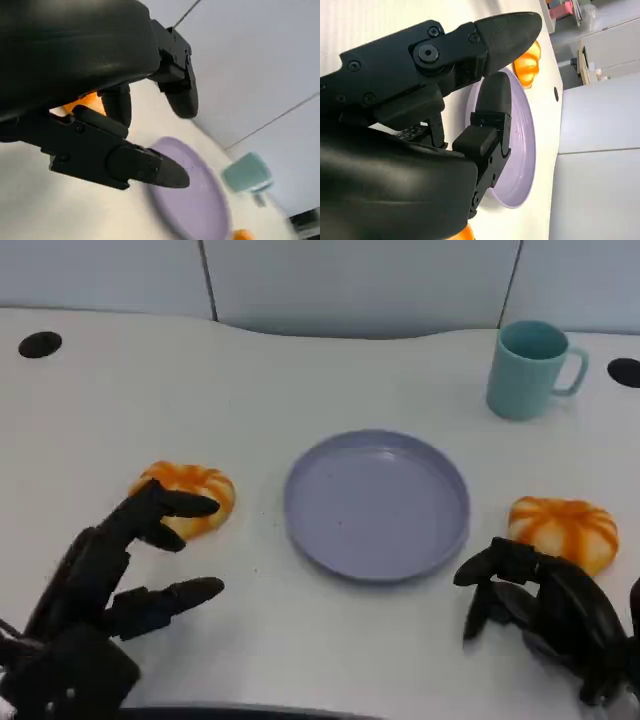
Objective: Grasp the bread from the table and place it into the plate.
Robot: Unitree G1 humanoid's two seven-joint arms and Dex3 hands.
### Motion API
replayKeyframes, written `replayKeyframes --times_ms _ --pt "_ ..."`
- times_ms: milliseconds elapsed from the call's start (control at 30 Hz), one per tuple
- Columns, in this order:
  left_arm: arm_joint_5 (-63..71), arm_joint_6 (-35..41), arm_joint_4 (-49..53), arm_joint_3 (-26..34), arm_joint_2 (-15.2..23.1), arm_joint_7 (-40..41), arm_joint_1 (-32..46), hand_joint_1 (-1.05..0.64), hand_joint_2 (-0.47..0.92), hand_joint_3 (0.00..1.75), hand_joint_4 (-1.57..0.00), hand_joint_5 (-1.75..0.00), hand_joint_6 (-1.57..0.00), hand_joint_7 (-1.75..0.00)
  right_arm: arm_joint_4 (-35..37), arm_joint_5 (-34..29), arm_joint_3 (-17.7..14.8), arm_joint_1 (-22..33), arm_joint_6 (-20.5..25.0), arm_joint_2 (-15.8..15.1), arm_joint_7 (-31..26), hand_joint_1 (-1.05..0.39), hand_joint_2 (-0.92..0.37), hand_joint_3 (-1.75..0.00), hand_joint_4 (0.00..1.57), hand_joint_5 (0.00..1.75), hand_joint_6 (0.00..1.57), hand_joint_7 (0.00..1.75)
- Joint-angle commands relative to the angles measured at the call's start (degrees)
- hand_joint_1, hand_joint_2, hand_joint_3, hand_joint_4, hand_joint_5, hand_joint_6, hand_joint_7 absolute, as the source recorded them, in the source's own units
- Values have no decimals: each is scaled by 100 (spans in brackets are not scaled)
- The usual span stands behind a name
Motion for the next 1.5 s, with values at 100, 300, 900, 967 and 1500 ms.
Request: replayKeyframes --times_ms 100,300,900,967,1500 --pt "1353 256 -63 -401 733 909 -370 -68 92 3 0 -110 -23 -40 142 7 -21 135 173 -35 11 -55 -92 -10 63 158 73 105" --pt "2130 793 -178 -841 1198 1144 -759 -78 92 3 0 -76 -23 -21 7 68 -41 154 350 -3 37 -58 -92 -11 63 159 74 106" --pt "2846 1993 1630 -2270 1579 983 -2590 -87 92 7 0 -25 -14 -2 -49 39 2 232 257 -53 46 -57 -92 -13 60 159 71 107" --pt "2783 2004 2014 -2406 1531 898 -2849 -88 92 7 0 -25 -15 -2 -32 71 -12 223 281 -46 74 -57 -92 -13 60 159 71 108" --pt "2570 2177 4750 -3297 592 884 -4342 -84 87 0 -1 -36 -25 -4 -144 72 41 315 281 -57 21 -59 -92 -12 61 161 72 108"
